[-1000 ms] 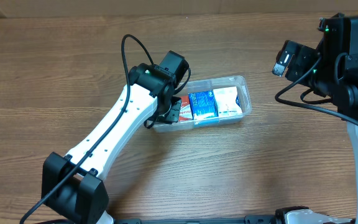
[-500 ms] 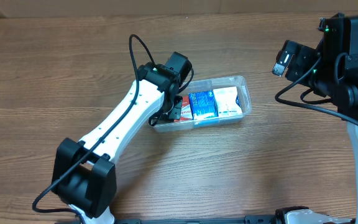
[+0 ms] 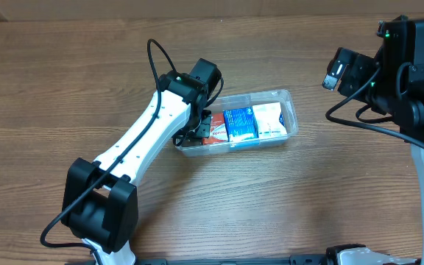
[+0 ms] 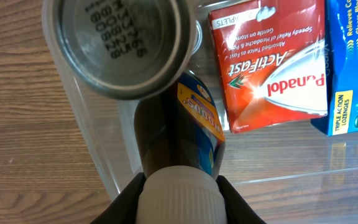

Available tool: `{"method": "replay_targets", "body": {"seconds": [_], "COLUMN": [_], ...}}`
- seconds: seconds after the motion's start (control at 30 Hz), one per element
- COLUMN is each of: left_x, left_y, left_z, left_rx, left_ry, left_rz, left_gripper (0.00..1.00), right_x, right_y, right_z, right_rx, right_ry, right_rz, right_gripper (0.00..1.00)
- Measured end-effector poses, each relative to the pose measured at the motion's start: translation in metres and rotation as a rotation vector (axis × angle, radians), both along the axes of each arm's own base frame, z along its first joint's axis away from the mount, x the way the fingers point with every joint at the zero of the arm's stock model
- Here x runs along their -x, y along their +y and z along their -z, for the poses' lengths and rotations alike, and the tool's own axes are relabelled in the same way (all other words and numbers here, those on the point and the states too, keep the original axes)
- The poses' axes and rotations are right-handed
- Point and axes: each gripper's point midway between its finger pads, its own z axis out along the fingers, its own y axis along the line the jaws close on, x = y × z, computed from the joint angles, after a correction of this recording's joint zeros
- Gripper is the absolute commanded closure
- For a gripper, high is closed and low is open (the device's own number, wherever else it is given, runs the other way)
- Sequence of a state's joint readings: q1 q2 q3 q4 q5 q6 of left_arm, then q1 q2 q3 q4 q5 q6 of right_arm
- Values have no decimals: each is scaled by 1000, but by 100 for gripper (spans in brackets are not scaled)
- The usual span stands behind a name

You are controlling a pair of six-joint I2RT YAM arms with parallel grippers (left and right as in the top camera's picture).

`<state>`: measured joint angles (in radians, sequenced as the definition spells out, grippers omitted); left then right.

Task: Pack container
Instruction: 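Lower the brown bottle into the container beside the tube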

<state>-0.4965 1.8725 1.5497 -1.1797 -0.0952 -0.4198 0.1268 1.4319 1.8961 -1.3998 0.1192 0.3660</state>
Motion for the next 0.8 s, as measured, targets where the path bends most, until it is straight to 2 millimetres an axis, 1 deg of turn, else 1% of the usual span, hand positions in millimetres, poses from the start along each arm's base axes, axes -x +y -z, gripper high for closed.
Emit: {"method": "replay_targets", "body": {"seconds": [0.23,0.33,0.47,0.53,0.63,0.7,0.73,0.8], "left_x": [-1,-2,2,1,1,1,1,1], "left_y": [-5,-6,-5,-5,-5,-5,-5,-6], "left_z": [1,4,12,14,14,14,14,14], "left_rx": [24,30,28,28,29,29,29,32], "left_ry": [-2,-5,15,14,12,13,13,11], "left_rz": [2,2,1,1,1,1,1,0], "left_gripper": [81,81,78,77,71,58,54,53], "right_x": [0,0,0,0,0,0,0,0], "right_y": [0,0,0,0,0,0,0,0], "right_z": [0,0,0,0,0,0,0,0], "right_rx": [0,0,0,1,1,0,0,1], "right_ry": [0,0,0,0,0,0,0,0], "right_rz": [1,1,0,0,0,0,0,0], "right_gripper": [0,0,0,0,0,0,0,0]}}
